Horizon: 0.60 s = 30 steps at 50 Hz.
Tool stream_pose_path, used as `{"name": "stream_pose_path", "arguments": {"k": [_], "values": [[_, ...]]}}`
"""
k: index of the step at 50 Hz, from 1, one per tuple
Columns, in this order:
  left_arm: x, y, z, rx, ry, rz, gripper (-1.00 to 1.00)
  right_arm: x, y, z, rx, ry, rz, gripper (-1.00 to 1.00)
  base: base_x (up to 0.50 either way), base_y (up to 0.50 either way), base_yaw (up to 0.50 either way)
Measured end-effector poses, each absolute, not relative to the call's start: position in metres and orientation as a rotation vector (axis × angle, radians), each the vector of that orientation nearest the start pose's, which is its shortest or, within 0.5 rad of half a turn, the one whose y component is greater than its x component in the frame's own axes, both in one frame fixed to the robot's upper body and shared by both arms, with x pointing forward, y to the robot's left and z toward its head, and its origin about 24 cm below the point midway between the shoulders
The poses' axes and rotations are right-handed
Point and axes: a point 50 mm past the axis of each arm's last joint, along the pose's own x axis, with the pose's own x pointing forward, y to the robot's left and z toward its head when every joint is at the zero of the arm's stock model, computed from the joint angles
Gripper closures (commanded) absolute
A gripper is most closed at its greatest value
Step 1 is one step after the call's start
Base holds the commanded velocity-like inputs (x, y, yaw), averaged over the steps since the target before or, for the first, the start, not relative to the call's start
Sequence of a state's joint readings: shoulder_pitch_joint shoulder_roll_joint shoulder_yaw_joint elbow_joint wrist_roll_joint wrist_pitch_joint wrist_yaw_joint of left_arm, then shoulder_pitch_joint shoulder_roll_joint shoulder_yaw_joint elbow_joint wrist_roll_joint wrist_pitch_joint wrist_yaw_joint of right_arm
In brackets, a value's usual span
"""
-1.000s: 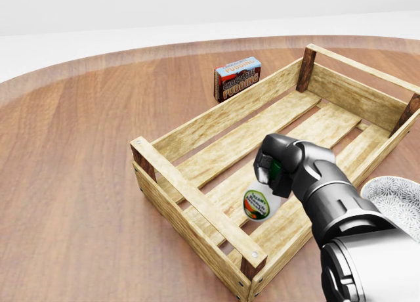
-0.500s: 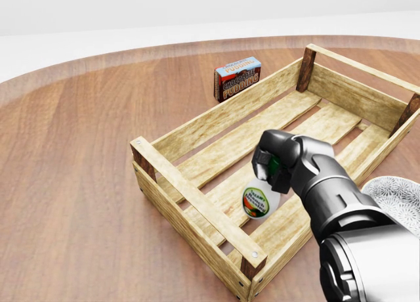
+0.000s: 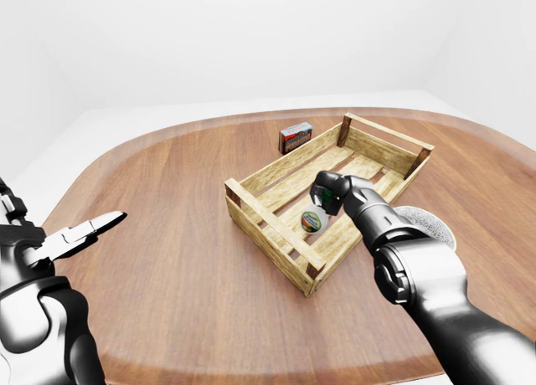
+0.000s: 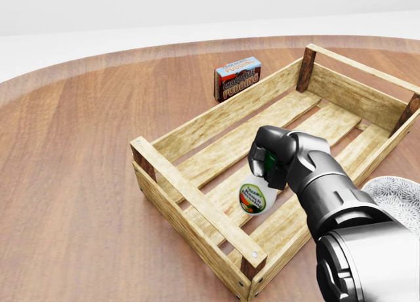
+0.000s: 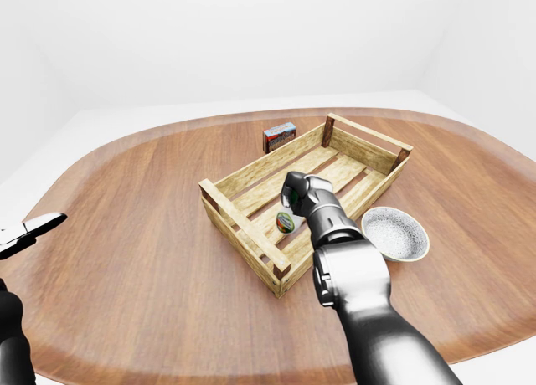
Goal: Pick up the salad dressing and put it in the tray.
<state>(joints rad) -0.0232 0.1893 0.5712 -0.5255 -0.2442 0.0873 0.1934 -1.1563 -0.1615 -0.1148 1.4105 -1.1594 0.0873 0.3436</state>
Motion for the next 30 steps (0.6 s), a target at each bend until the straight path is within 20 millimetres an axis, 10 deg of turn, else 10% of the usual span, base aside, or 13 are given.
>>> {"name": "stream_pose_path", "arguments": {"k": [30], "values": [[0.1913, 0.2896, 0.1831, 0.013, -0.572, 0.618, -1.00, 0.4071, -0.1357, 0.0966, -1.247, 0.490, 0.434, 1.00, 0.00, 0.00, 0.00]]}}
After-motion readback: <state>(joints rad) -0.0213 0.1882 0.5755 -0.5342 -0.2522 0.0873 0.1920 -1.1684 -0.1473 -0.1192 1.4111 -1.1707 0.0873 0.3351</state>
